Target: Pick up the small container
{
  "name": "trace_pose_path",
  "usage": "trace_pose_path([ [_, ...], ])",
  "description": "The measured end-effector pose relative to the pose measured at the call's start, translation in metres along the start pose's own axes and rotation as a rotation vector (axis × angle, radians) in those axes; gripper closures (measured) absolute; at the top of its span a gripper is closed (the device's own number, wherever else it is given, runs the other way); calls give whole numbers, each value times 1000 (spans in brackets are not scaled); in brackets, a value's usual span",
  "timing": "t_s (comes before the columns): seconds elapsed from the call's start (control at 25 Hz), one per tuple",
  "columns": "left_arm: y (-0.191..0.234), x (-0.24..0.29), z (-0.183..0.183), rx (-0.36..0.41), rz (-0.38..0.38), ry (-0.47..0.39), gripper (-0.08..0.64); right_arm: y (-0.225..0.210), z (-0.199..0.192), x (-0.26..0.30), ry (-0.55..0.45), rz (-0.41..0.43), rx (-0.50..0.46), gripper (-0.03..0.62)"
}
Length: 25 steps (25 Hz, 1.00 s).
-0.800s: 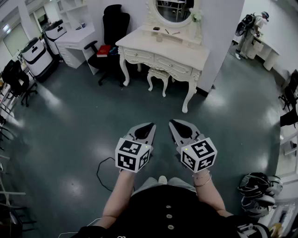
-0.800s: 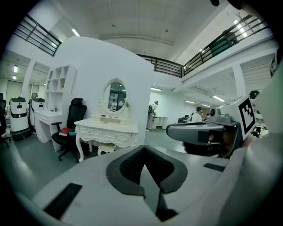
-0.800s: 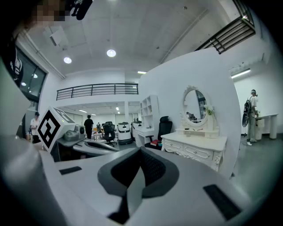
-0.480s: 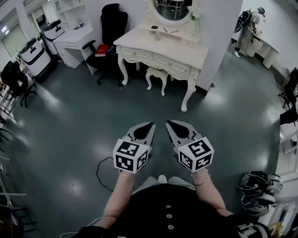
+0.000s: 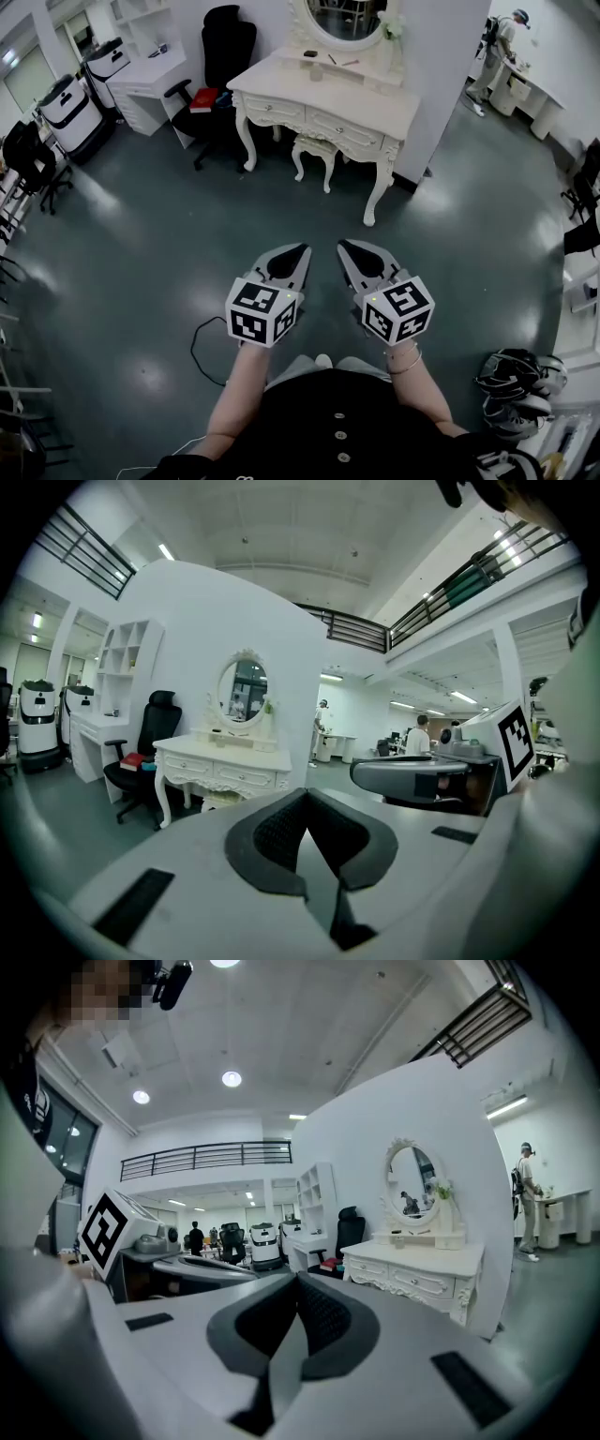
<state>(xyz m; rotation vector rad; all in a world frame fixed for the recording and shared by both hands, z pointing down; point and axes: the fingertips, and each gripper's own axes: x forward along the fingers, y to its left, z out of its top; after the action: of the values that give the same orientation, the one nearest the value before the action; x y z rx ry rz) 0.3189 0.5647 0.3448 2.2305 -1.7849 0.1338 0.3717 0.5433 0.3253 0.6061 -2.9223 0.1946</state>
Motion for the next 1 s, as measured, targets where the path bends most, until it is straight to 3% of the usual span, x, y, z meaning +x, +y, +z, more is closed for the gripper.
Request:
trace_pose_path([
  [0.2, 0, 12, 0, -11, 12, 2, 548, -16, -1, 0, 9, -2, 2, 591],
  [0.28, -2, 16, -1, -15, 11, 6, 548, -20, 0, 0, 1, 7, 12, 496],
  [0.4, -4, 20, -3, -26, 17, 6, 548, -26, 0, -1, -9, 10, 11, 441],
  [0.56, -7, 25, -9, -38, 26, 19, 548, -32, -4, -5, -13, 12, 9, 322],
  [1.0, 11, 56, -18, -9, 36, 78, 548, -59, -9, 17, -17, -13, 49, 276],
])
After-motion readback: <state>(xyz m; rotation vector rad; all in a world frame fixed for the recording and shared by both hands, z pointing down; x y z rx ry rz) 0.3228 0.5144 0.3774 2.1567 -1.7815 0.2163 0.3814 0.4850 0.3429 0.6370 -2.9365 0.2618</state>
